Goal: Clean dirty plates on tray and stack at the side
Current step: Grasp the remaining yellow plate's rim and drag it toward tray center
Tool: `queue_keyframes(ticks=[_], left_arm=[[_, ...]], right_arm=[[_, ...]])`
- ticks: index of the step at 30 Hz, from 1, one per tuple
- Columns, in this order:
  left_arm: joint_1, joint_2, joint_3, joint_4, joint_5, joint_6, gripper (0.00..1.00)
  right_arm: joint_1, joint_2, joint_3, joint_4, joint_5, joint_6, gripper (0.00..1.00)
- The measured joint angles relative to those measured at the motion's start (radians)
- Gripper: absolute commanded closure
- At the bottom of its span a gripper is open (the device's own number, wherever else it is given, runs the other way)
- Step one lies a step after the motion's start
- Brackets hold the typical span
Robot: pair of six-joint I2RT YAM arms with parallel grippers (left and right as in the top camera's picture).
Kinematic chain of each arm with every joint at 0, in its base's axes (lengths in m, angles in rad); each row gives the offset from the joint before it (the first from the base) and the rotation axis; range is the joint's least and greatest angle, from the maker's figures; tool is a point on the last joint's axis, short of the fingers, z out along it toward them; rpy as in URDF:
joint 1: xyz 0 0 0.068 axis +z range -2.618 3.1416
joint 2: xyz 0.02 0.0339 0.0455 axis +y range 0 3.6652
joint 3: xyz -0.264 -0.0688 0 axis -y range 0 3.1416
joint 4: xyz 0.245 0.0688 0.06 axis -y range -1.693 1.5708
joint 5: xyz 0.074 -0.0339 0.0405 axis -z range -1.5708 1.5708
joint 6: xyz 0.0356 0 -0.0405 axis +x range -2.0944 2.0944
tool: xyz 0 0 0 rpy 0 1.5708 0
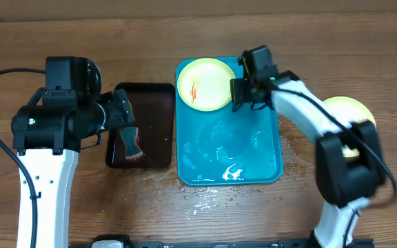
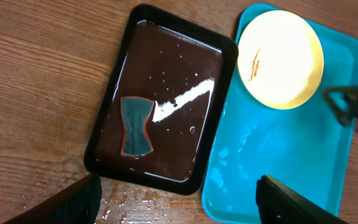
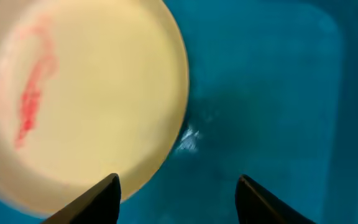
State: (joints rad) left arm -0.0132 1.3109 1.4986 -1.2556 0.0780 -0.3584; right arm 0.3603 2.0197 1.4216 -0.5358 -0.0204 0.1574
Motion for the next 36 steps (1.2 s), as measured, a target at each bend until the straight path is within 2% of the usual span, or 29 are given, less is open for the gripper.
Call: queue_keyframes(ticks=[3,5,6,7,8,11,17,29,32,36], left_arm=[[0.0,0.0,0.0,-0.001,0.0,0.0,0.2],[0.0,0.0,0.0,-0.001,0.0,0.0,0.2],[0.0,0.0,0.0,-0.001,0.0,0.0,0.2],[0.0,0.0,0.0,-0.001,0.0,0.0,0.2],[0.0,0.0,0.0,-0.001,0.0,0.0,0.2],[0.0,0.0,0.0,-0.001,0.0,0.0,0.2],[0.0,0.0,0.0,-0.001,0.0,0.0,0.19],[0.0,0.0,0.0,-0.009,0.0,0.0,0.19],[0.0,0.0,0.0,-0.009,0.0,0.0,0.2],[0.0,0.0,0.0,-0.01,0.0,0.0,0.19]], right_arm=[[-0.004,0.126,0.08,0.026,0.011,-0.001,0.41],[-0.005,0.16,0.105,0.055,0.021,-0.004,0.62],[-0.006,0.164,0.114,0.059,0.021,-0.004,0.82],[-0.007,0.164,0.116,0.06,0.021,-0.002,0.95],[-0.007,0.166,0.117,0.056,0.022,-0.003,0.96],[-0.007,0.166,0.125,0.021,0.019,0.008,0.96],[-0.008,0.122,0.14,-0.177,0.013,0.041,0.96],[-0.006,-0.171,0.134,-0.613,0.019,0.109,0.96],[0.001,-0.177,0.071,-0.551,-0.008,0.151,0.96],[0.036,-0.171,-0.117,-0.334,-0.054,0.217,0.96]])
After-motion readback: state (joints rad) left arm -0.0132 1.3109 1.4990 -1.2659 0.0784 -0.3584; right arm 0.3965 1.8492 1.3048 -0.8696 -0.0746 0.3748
